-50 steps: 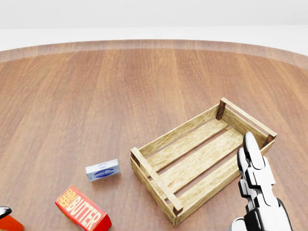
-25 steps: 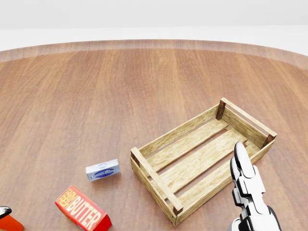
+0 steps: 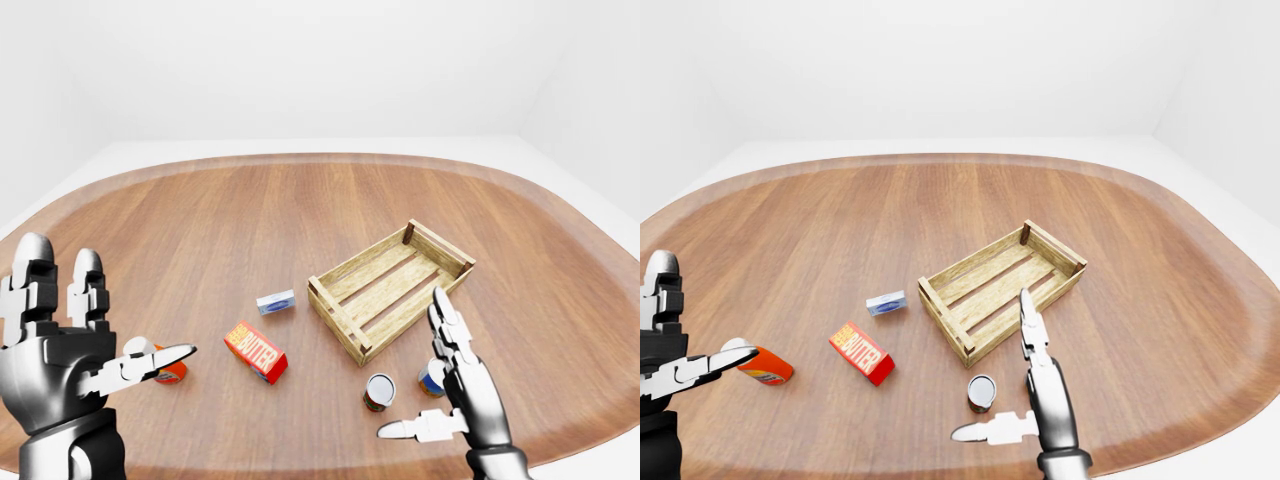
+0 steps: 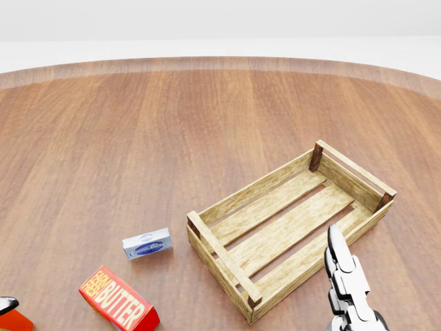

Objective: Pick up the tomato sauce, and put it in the wooden tray.

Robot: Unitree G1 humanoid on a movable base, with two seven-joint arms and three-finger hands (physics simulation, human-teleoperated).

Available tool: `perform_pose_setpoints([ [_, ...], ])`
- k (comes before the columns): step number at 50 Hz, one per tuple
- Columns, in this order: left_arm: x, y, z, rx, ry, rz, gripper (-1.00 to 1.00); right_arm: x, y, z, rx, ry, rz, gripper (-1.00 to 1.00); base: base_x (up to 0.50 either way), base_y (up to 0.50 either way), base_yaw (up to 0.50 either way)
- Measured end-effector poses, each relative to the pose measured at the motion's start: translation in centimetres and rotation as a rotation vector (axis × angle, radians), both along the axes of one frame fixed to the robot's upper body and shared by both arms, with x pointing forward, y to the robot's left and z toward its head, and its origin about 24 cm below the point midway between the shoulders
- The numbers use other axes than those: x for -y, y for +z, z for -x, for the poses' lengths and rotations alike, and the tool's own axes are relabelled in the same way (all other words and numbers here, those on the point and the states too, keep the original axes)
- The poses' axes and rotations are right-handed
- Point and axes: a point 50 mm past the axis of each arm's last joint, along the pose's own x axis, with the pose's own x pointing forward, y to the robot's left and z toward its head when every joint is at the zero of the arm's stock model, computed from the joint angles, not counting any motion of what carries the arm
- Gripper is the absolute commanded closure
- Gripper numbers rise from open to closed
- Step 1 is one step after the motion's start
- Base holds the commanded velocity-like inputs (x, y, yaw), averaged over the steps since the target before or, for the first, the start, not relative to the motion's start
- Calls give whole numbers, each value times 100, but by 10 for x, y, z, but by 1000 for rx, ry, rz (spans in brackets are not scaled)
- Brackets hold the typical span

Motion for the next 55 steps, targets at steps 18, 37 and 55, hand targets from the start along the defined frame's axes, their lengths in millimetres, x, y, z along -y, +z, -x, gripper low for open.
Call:
perform_pose_setpoints([
  [18, 0, 0, 0, -2, 0, 0, -95, -2, -9, 5, -45, 3, 14, -100, 0, 0, 0],
  [37, 0, 0, -1, -3, -2, -1, -95, -6, -18, 7, -84, 13, 31, -100, 0, 0, 0],
  [55, 0, 0, 0, 0, 0, -1, -96, -10, -27, 10, -118, 24, 46, -100, 0, 0, 0],
])
